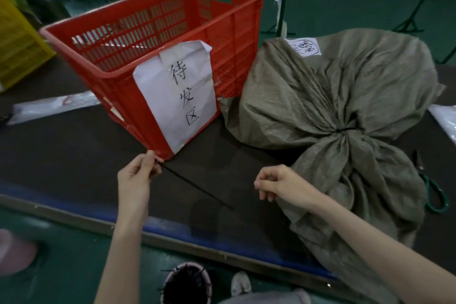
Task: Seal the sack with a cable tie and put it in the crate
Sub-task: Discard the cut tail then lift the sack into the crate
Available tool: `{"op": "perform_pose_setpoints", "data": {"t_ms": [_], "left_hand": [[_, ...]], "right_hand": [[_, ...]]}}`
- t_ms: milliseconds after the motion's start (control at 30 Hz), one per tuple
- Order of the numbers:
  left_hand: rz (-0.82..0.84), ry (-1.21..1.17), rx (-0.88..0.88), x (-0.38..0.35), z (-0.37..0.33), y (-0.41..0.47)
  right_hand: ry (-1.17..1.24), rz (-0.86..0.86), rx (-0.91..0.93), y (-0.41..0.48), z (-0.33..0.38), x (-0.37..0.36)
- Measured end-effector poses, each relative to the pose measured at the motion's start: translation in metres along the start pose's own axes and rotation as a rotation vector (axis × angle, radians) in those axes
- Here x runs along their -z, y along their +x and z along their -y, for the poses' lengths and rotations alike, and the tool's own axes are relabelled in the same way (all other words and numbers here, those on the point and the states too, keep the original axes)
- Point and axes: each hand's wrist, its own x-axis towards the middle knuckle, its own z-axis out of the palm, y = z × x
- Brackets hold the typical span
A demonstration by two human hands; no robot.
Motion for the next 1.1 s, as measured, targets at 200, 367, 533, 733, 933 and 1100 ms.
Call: {"op": "perform_pose_setpoints", "data": {"t_ms": [200, 367, 533, 733, 933, 1100], "left_hand": [[0.310, 0.308, 0.028, 0.041, 0.011, -0.017], [0.386, 0.563, 0.148, 0.080, 0.059, -0.046], [0.464, 0.795, 0.234, 0.105, 0.096, -0.073], [0.341, 0.712, 0.169, 0.095, 0.087, -0.063], [0.365, 0.535, 0.063, 0.036, 0.037, -0.040], [0.438, 0.433, -0.026, -0.016, 0.005, -0.038]], "right_hand": [[0.012, 0.014, -0.018, 0.016, 0.004, -0.026], [0.012, 0.045, -0.025, 0.022, 0.002, -0.043], [0.017, 0.058, -0.030, 0.024, 0.004, -0.052], [0.012, 0.035, -0.025, 0.027, 0.003, -0.047], [0.010, -0.002, -0.018, 0.020, 0.004, -0.029], [0.065, -0.091, 0.033, 0.005, 0.003, -0.010]]}}
